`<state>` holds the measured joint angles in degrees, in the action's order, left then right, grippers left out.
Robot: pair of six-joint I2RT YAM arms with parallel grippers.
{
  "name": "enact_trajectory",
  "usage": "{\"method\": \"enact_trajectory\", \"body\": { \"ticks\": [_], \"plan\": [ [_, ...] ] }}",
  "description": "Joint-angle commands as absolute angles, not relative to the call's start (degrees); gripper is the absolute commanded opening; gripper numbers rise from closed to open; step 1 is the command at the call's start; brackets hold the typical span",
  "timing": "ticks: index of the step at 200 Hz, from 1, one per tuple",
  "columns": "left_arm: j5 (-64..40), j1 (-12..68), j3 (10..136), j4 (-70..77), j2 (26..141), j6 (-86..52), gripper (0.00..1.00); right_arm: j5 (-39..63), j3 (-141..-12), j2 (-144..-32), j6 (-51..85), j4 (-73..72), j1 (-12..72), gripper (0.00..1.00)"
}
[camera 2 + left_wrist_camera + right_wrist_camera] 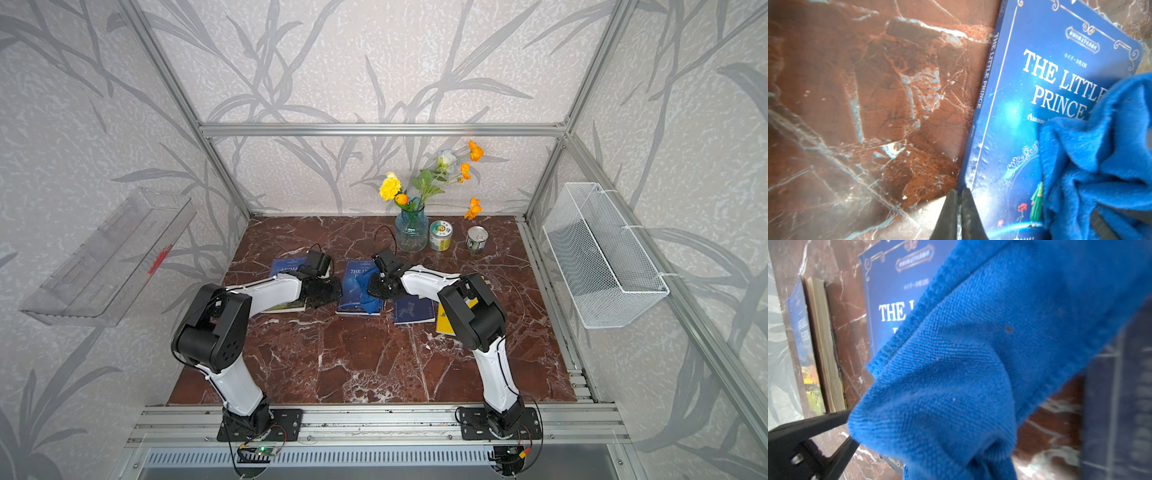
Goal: Wipe the cover of the book
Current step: Wipe the dirt from the cover of the book.
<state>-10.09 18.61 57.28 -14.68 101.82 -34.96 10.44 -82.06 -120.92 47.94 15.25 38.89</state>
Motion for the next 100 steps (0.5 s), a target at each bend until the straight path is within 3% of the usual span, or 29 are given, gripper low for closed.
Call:
{"method": "enact_trajectory", "body": {
  "ticks": [1, 34, 100],
  "plan": [
    [-9.49, 18.81, 55.62, -19.89, 104.35, -34.83, 0.08, 4.28, -82.19, -129.93, 47.25, 30.70, 42.84, 0.10],
    [-9.29, 18.81, 55.53, -19.97, 104.09, -34.72, 0.08, 7.20, -88.68, -135.78, 49.40, 30.28, 46.86, 0.10],
    [-9.45, 18.79, 55.42, -19.86, 104.07, -34.83, 0.08, 3.69, -72.59, -125.89, 48.62, 25.97, 39.32, 0.10]
  ]
}}
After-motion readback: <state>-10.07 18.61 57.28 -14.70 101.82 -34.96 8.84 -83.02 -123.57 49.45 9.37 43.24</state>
